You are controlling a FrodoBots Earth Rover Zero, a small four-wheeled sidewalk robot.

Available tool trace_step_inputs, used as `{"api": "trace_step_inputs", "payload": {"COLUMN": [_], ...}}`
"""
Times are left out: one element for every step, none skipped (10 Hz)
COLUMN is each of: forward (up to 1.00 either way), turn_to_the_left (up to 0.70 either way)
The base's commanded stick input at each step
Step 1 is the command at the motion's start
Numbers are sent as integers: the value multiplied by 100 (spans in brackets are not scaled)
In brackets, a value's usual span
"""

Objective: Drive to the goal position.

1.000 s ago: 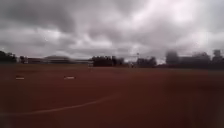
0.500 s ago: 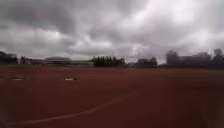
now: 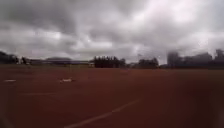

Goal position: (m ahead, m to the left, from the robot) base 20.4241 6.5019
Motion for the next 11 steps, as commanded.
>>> {"api": "trace_step_inputs", "payload": {"forward": [70,70,70,70,70,70,70,70,70,70,70], "turn_to_the_left": [0,0,0,0,0,0,0,0,0,0,0]}}
